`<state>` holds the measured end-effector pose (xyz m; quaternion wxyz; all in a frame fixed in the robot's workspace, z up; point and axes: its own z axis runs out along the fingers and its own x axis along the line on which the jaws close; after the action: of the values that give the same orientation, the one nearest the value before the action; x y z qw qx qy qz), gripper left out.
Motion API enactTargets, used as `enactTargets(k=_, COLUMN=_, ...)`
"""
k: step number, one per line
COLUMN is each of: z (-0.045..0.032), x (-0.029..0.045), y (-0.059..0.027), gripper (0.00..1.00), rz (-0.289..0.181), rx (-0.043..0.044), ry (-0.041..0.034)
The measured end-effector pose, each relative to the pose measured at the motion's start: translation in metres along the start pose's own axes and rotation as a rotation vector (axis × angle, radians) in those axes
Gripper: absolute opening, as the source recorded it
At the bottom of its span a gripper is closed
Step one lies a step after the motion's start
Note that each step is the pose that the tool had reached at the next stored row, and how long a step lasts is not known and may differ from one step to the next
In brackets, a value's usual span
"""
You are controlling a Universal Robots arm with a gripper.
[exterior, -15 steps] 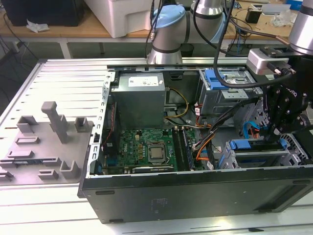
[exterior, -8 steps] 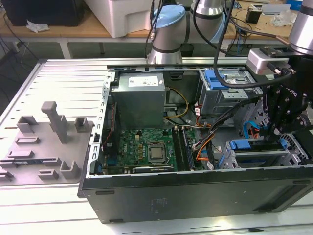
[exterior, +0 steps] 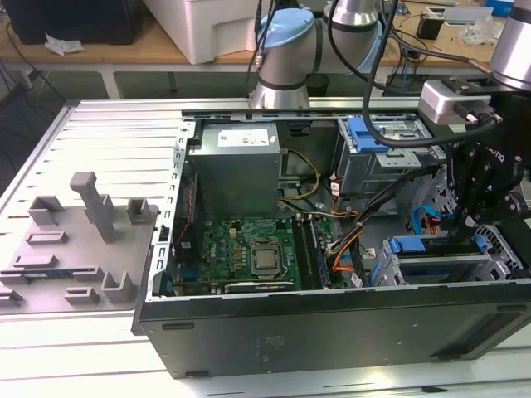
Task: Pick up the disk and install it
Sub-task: 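Insert the first disk wire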
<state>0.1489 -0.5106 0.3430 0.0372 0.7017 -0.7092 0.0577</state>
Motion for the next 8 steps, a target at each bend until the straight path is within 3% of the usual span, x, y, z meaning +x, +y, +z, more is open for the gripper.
enactTargets(k=8, z=-0.0001, x=-0.0006, y=0.0000, gripper=0.16, rz=0.004, rx=-0.0005, ry=0.0001)
